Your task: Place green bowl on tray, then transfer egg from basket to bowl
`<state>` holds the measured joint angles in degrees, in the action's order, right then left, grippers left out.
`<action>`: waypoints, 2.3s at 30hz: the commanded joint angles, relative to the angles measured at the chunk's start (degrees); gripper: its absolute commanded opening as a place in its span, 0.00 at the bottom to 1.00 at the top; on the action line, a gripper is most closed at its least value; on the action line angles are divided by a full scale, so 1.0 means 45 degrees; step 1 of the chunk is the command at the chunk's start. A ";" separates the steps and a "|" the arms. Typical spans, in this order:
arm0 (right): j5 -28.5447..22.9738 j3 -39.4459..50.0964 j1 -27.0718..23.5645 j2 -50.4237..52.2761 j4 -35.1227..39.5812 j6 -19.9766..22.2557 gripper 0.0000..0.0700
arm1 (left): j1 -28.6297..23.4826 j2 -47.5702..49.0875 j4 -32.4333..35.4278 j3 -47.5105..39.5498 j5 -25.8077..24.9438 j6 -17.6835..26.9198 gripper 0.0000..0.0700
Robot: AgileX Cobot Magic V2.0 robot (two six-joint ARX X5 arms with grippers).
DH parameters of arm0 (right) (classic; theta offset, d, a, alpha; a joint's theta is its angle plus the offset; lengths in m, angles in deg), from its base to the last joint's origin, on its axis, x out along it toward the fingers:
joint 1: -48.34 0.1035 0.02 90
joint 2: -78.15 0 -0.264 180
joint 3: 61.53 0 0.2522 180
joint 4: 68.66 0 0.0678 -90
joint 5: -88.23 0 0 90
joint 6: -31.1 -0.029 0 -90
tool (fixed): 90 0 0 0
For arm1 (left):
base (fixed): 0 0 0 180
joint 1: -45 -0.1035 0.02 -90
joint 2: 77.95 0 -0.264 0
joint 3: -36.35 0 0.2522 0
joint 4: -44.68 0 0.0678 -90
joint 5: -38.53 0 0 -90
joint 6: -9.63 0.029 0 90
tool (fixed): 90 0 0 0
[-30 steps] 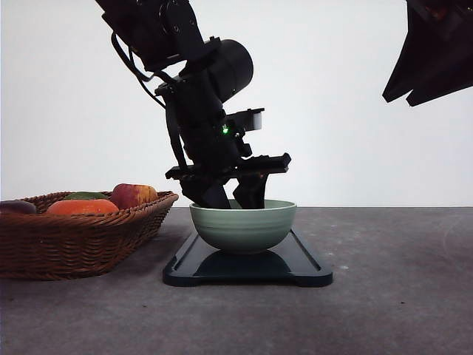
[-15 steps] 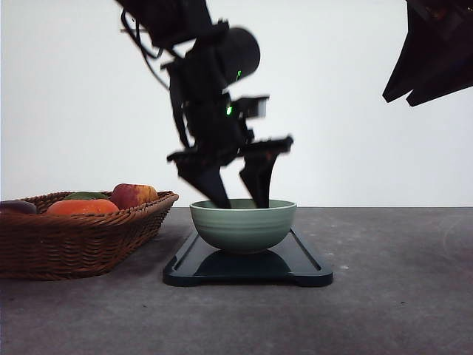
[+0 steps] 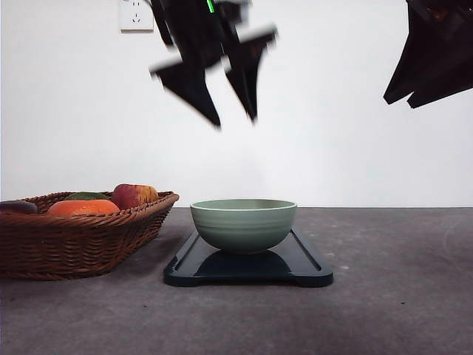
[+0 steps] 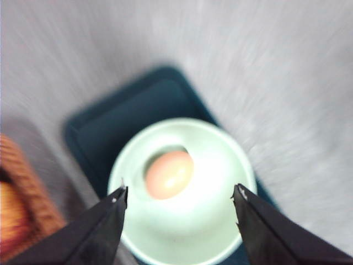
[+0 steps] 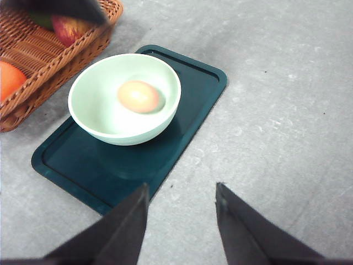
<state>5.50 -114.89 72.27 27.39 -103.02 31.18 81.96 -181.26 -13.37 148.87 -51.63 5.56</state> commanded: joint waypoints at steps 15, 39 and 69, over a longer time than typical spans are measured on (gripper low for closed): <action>0.0044 -0.0024 0.0049 -0.0097 -0.0120 -0.0005 0.34 | -0.1136 0.7665 0.2763 -0.7705 -0.0044 -0.0221 0.56; 0.0044 -0.0024 0.0058 -0.0097 -0.0296 0.0005 0.01 | -0.2899 1.2715 0.2723 -1.2424 -0.0053 -0.1768 0.01; 0.0044 -0.0024 0.0068 -0.0097 -0.0382 -0.0007 0.02 | -0.6452 1.7375 0.6991 -1.6990 0.0078 0.0287 0.00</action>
<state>5.72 -114.89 72.29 27.39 -105.32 31.22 53.38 -104.20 16.89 73.25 -51.37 5.96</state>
